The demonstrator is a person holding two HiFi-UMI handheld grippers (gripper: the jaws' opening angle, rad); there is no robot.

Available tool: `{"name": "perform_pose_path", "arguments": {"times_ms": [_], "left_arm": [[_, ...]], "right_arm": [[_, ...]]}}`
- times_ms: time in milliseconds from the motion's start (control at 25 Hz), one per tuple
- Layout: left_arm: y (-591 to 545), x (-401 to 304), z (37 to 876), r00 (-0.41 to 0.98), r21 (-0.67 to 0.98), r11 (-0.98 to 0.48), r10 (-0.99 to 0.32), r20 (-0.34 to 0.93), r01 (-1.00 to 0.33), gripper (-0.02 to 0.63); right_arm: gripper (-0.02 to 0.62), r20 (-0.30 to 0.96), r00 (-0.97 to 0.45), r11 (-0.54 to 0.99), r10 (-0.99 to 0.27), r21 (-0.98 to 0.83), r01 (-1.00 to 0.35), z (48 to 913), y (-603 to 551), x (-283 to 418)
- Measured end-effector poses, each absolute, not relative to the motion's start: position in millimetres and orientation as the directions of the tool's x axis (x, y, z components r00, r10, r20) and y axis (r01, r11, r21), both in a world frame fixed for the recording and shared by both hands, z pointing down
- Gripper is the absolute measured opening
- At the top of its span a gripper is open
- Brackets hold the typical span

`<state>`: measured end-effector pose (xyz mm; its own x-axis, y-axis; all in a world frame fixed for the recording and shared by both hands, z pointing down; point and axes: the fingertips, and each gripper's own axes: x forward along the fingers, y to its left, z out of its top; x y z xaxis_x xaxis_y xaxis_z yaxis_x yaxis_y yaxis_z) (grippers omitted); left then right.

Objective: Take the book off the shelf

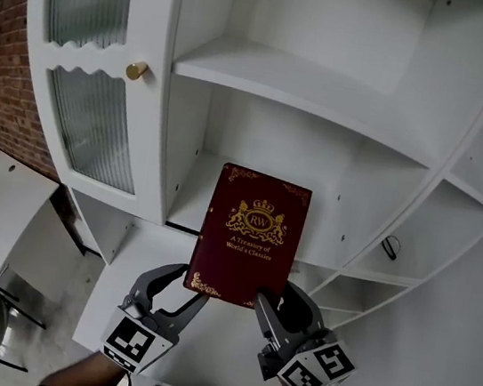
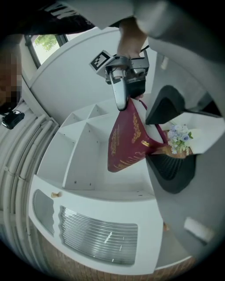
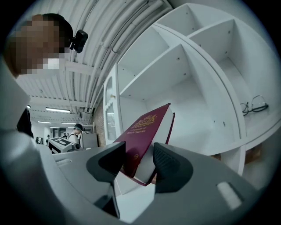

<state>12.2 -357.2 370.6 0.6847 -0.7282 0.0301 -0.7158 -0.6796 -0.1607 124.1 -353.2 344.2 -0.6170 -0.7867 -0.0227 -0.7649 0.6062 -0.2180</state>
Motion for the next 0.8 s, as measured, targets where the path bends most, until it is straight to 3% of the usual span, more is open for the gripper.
{"name": "perform_pose_path", "arguments": {"times_ms": [800], "left_arm": [[-287.2, -6.4, 301.6, 0.702, -0.257, -0.664, -0.706, -0.094, -0.702, 0.215]], "right_arm": [[0.209, -0.122, -0.592, 0.604, -0.797, -0.113, -0.789, 280.6, -276.4, 104.8]]}}
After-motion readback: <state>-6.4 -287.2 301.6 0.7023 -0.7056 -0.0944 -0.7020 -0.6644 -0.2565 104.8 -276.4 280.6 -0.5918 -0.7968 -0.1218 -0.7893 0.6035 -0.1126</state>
